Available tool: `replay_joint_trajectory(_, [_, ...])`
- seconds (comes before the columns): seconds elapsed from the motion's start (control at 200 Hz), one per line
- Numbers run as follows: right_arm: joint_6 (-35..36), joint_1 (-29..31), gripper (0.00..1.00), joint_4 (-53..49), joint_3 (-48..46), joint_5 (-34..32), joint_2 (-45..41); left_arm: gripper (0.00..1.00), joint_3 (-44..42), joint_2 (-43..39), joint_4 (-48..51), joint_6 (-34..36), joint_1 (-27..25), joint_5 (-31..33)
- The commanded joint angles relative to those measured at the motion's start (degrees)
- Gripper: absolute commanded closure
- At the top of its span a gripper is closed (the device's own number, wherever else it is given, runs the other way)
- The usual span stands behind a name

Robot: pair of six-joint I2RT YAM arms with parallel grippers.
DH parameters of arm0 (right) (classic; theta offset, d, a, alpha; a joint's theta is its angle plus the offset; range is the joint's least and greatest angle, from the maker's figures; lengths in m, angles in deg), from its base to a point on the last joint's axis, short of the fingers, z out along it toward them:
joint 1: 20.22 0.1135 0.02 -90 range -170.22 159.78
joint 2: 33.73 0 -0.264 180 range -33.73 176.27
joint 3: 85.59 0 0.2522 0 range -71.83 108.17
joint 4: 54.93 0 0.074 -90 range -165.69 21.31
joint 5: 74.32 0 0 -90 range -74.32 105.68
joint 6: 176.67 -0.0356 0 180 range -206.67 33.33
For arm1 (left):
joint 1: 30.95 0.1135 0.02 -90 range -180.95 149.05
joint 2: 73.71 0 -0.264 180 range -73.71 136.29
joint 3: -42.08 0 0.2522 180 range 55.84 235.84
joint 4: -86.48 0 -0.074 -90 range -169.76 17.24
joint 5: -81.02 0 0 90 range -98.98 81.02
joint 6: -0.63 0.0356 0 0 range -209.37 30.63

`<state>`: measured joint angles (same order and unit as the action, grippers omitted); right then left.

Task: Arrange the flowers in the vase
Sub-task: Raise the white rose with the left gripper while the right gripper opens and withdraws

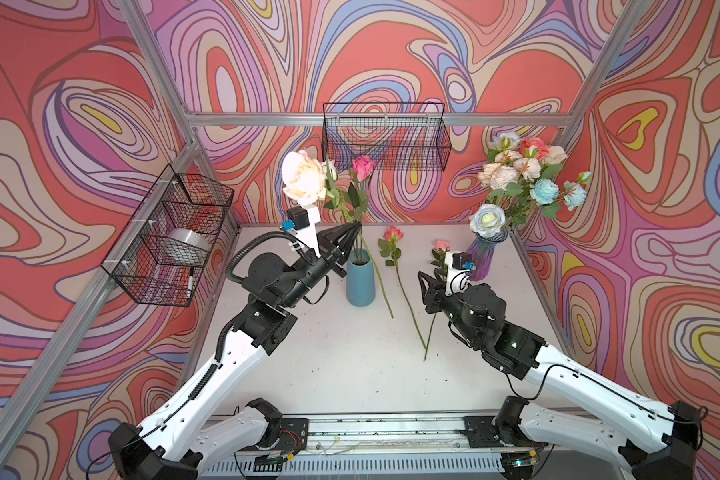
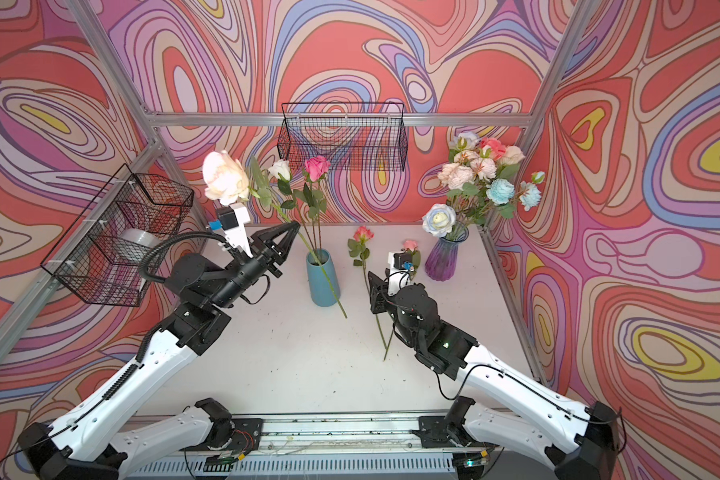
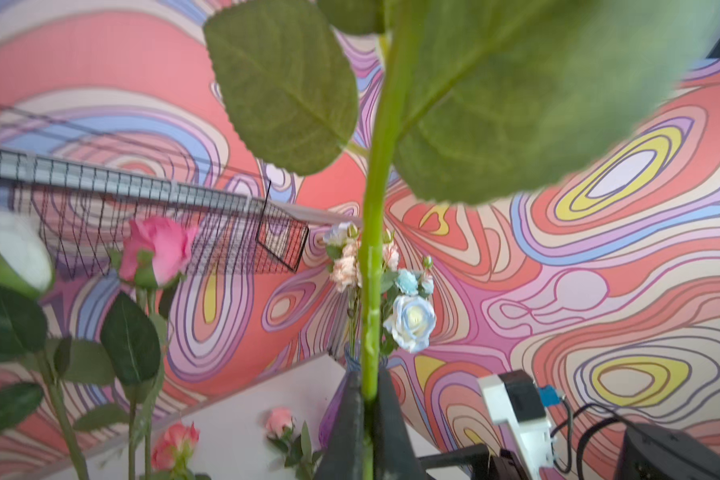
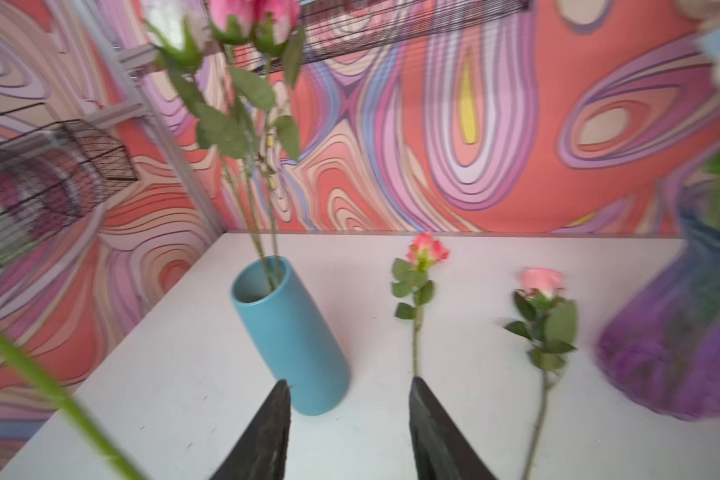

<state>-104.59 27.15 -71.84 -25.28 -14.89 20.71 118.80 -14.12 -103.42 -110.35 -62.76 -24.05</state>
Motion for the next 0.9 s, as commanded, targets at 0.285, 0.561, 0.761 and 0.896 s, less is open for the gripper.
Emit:
replay_joint_trajectory(0.285, [-2.63, 0.25, 0.51, -2.66, -3.09, -14.21, -1.02, 1.0, 12.6, 5.61, -4.74, 17.08, 0.17, 12.14])
replay_joint_trajectory(0.561, [-3.76, 0.26, 0.51, -4.1, -4.65, -15.09, -2.84, 1.0, 15.26, 11.65, -6.96, 19.73, 0.7, 17.41])
replay_joint_trajectory(0.761, [-4.67, 0.21, 0.51, -5.62, -4.85, -15.43, -3.69, 1.0, 15.94, 13.95, -7.63, 19.24, 1.2, 18.8])
replay_joint_trajectory(0.896, [-4.76, 0.25, 0.51, -6.13, -5.34, -15.91, -5.03, 1.0, 15.2, 14.24, -7.48, 18.91, 2.1, 19.15])
